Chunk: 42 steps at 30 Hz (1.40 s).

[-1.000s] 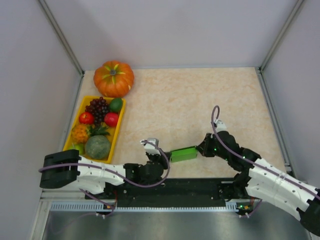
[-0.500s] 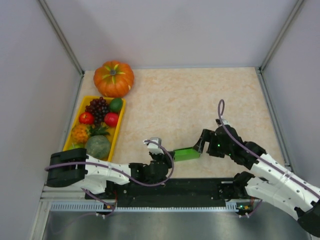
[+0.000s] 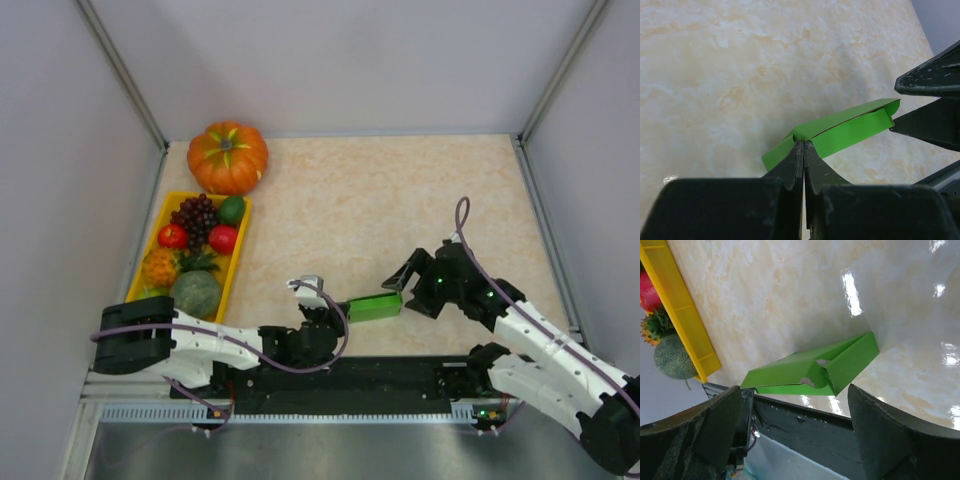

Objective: Fold the paper box

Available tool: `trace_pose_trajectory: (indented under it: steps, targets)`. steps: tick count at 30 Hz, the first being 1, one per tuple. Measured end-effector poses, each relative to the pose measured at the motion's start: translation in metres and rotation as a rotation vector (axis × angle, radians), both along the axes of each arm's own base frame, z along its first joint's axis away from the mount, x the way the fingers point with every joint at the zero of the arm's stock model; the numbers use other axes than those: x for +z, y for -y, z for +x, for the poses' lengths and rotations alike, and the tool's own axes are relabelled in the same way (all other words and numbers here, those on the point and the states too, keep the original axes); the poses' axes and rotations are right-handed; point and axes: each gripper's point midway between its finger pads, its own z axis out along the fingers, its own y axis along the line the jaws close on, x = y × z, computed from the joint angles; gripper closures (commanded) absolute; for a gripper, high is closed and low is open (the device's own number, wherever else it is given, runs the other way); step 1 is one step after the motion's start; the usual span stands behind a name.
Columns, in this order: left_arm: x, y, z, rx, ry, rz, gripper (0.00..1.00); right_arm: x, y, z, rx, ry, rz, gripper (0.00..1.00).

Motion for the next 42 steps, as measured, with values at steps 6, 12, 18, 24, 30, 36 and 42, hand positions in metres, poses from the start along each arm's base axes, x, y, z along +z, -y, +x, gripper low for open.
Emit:
trace_pose_trajectory:
  steps: [6,12,18,24,30,36,42]
  targets:
    - [0.000,0.000,0.000,-0.004,0.008,0.011,1.00,-0.024,-0.004,-0.010,-0.050,-0.083,0.071,0.30]
    - [0.000,0.001,0.001,0.000,0.016,0.023,1.00,-0.029,-0.010,-0.008,-0.109,-0.085,0.178,0.41]
    - [0.000,0.000,0.001,0.004,0.020,0.027,1.00,-0.030,-0.015,-0.003,-0.145,-0.073,0.258,0.54]
    - [0.000,0.001,0.000,0.001,0.022,0.028,1.00,-0.031,-0.017,-0.004,-0.169,-0.058,0.334,0.31]
    - [-0.001,0.001,-0.002,0.000,0.025,0.030,1.00,-0.037,-0.012,-0.006,-0.174,-0.059,0.306,0.23]
    - [-0.001,0.002,-0.002,-0.001,0.026,0.030,1.00,-0.037,-0.012,-0.004,-0.185,-0.073,0.306,0.28]
    - [-0.001,0.003,-0.004,-0.009,0.027,0.031,1.00,-0.036,-0.011,-0.002,-0.203,-0.080,0.318,0.30]
